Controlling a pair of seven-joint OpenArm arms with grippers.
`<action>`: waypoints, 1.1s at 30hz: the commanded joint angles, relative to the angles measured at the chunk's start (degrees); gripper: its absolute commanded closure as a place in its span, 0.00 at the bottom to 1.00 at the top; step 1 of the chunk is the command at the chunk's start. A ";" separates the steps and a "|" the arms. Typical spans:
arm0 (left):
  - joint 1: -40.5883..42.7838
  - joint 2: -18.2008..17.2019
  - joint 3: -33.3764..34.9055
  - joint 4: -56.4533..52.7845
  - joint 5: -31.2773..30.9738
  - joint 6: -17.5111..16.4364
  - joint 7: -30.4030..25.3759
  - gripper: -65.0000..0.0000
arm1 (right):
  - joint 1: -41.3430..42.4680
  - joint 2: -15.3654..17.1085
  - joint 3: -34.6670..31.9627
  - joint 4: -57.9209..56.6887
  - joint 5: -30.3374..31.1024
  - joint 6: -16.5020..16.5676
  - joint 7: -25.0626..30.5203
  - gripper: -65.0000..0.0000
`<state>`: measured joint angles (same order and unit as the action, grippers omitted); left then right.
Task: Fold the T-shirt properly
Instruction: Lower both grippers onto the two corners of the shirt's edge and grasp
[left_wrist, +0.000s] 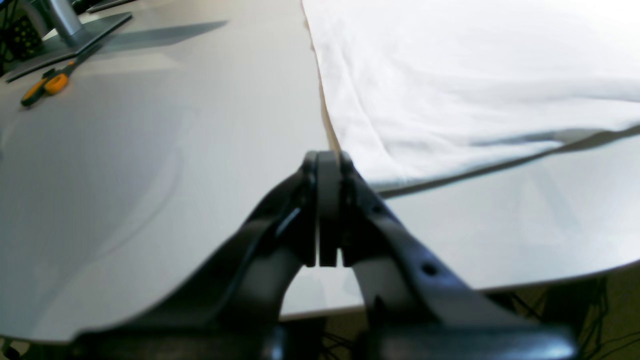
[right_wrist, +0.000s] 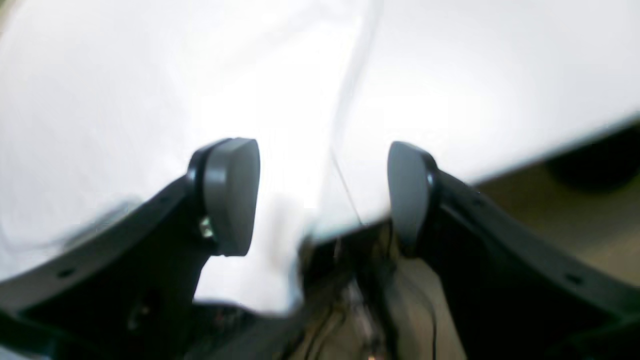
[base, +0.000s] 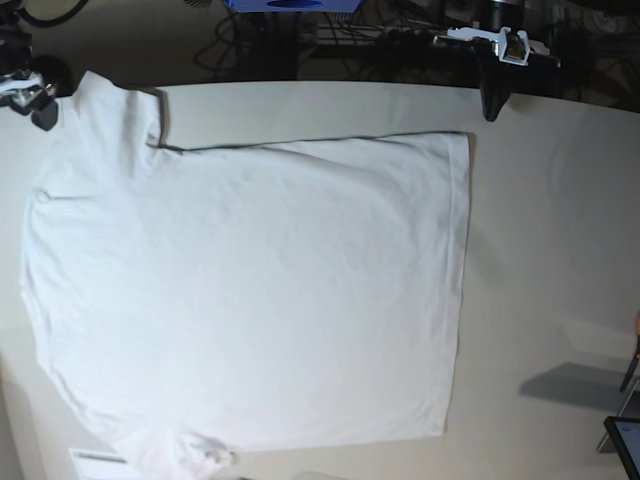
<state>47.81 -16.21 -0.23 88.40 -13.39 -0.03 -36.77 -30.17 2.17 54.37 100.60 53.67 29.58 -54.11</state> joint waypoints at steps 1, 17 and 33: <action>0.67 -0.36 -0.25 0.87 -0.37 0.25 -1.34 1.00 | 0.33 0.68 0.97 -0.16 1.23 1.23 0.08 0.40; 0.67 -0.28 -0.25 0.43 -0.37 0.25 -1.34 1.00 | 0.68 -0.55 -3.69 -2.35 1.06 2.90 -1.50 0.40; 0.85 -0.28 -0.25 0.35 -0.37 0.25 -1.34 1.00 | 0.50 -1.52 -7.73 -2.44 1.41 2.90 -1.50 0.41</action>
<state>47.83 -16.03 -0.23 88.20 -13.43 -0.01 -36.60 -29.23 0.56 46.41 97.36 54.04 31.97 -56.01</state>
